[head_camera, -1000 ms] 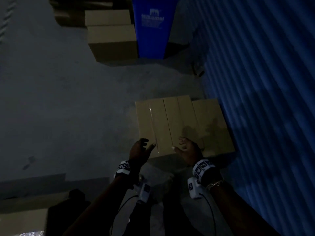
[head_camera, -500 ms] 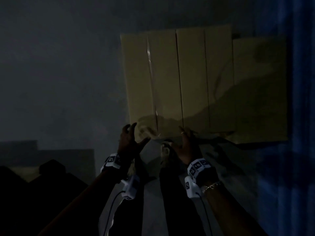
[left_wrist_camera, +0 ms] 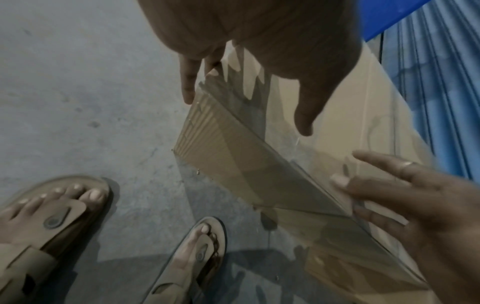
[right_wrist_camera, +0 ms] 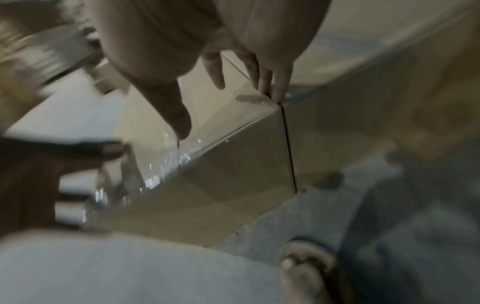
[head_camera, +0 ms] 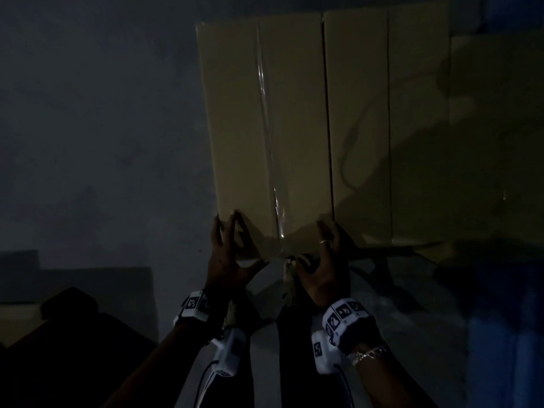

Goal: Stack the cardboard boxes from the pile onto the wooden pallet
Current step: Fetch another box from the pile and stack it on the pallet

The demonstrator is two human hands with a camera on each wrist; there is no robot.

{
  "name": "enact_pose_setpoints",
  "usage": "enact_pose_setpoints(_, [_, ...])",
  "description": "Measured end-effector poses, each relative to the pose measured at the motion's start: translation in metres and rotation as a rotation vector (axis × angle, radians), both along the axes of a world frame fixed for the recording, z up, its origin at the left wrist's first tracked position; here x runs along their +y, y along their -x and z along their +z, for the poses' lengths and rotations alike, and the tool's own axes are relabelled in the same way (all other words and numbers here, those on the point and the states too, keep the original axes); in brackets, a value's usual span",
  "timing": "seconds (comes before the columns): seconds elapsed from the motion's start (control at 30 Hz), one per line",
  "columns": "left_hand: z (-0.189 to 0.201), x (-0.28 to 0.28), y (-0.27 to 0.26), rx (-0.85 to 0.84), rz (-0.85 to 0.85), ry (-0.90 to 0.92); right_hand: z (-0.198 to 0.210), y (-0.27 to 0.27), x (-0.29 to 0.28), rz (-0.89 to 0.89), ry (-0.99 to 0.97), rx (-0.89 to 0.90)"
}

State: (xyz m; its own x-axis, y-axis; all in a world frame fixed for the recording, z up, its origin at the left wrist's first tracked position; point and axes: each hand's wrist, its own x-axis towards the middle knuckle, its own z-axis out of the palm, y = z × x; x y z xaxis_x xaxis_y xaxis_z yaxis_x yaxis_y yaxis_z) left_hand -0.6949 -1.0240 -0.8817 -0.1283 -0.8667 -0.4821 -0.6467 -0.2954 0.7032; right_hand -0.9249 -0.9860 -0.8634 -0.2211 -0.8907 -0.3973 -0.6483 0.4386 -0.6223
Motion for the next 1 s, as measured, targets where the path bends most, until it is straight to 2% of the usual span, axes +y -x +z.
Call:
enact_pose_setpoints(0.17, [0.007, -0.013, -0.026, -0.008, 0.054, -0.012, 0.001, -0.002, -0.014, -0.266, -0.031, -0.310])
enact_pose_setpoints(0.27, [0.009, -0.025, -0.055, -0.052, -0.018, 0.029, -0.008, -0.005, -0.019, -0.198, -0.048, -0.398])
enact_pose_setpoints(0.37, [0.003, -0.041, -0.075, -0.018, -0.111, 0.060, -0.033, -0.007, -0.026, -0.104, -0.020, -0.325])
enact_pose_setpoints(0.47, [-0.014, -0.053, -0.075, -0.027, -0.191, 0.075, -0.051, -0.017, -0.045, -0.146, -0.012, -0.341])
enact_pose_setpoints(0.63, [-0.035, -0.051, -0.064, 0.121, -0.065, 0.137, -0.063, -0.022, -0.049, -0.063, 0.062, -0.284])
enact_pose_setpoints(0.7, [-0.027, -0.047, -0.065, 0.152, -0.062, 0.150, -0.050, -0.020, -0.046, -0.051, 0.036, -0.289])
enact_pose_setpoints(0.8, [0.009, -0.041, -0.067, 0.168, -0.068, 0.175, -0.009, -0.022, -0.048, -0.036, 0.022, -0.291])
enact_pose_setpoints(0.93, [0.086, -0.029, -0.074, 0.155, -0.025, 0.138, 0.064, -0.019, -0.051, 0.106, 0.041, -0.221])
enact_pose_setpoints(1.0, [0.131, -0.022, -0.079, 0.127, -0.017, 0.131, 0.101, -0.020, -0.052, 0.153, 0.023, -0.264])
